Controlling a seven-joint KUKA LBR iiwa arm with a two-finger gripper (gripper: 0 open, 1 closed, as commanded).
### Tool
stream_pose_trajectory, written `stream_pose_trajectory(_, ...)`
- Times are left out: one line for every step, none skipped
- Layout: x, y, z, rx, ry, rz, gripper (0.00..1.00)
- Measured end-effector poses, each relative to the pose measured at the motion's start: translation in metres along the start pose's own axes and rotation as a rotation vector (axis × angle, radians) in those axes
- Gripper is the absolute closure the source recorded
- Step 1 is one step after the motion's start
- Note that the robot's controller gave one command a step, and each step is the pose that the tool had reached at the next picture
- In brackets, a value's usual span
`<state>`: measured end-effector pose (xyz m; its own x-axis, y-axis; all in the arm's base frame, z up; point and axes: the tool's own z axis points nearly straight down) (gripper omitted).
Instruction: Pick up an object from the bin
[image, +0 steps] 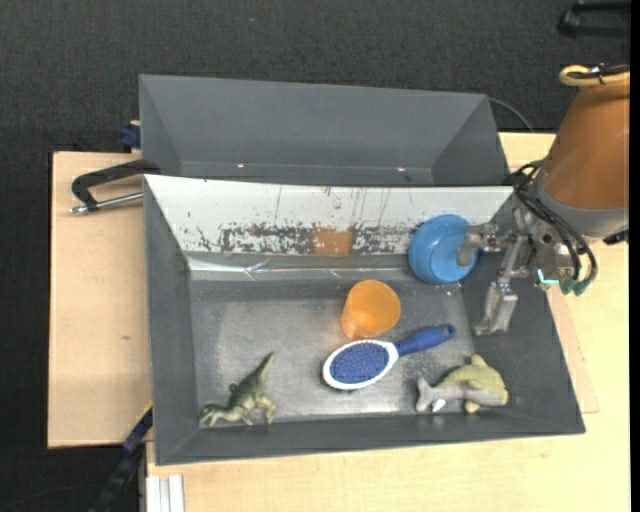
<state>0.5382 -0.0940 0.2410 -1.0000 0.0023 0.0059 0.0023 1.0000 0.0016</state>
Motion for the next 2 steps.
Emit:
stream_pose_trajectory(-0.018, 0.038, 0.145, -0.001, 0.0, -0.005, 0.0)
stream_pose_trajectory(-0.012, 0.117, 0.168, 0.001, -0.018, -0.14, 0.0)
